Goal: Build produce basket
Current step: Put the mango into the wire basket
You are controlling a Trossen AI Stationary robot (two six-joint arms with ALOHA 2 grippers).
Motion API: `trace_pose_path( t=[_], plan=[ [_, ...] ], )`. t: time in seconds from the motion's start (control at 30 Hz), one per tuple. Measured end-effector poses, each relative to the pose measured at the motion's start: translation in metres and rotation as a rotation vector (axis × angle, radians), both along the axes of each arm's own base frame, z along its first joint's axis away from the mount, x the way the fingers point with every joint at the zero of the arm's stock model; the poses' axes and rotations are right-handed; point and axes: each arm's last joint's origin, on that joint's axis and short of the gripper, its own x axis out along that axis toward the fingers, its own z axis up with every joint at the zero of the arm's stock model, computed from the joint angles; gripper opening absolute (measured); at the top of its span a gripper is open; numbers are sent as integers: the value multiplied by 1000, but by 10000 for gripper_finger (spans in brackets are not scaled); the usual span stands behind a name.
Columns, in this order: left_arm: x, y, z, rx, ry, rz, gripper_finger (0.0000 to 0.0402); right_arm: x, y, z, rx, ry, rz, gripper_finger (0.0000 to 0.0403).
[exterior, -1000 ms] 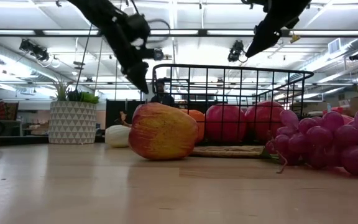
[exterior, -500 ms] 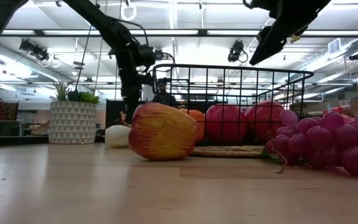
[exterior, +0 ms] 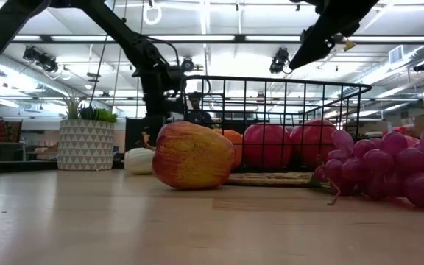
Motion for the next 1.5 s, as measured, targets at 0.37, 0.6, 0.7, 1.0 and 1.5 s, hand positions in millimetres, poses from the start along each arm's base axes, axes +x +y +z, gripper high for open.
trace_pose_path(
  t=[0.37, 0.6, 0.7, 1.0, 1.5],
  plan=[
    [4, 6, -27, -13, 69, -28, 320, 2, 1, 2, 7, -30, 7, 400],
    [4, 7, -33, -2, 94, -13, 308, 2, 1, 2, 9, -33, 10, 400],
    [4, 8, -33, -3, 96, -10, 297, 2, 1, 2, 9, -33, 10, 400],
    [5, 6, -32, 5, 100, -3, 287, 2, 3, 2, 18, -34, 12, 400],
    [2, -11, -22, -55, 155, 6, 286, 2, 5, 3, 18, -45, 21, 400]
  ],
)
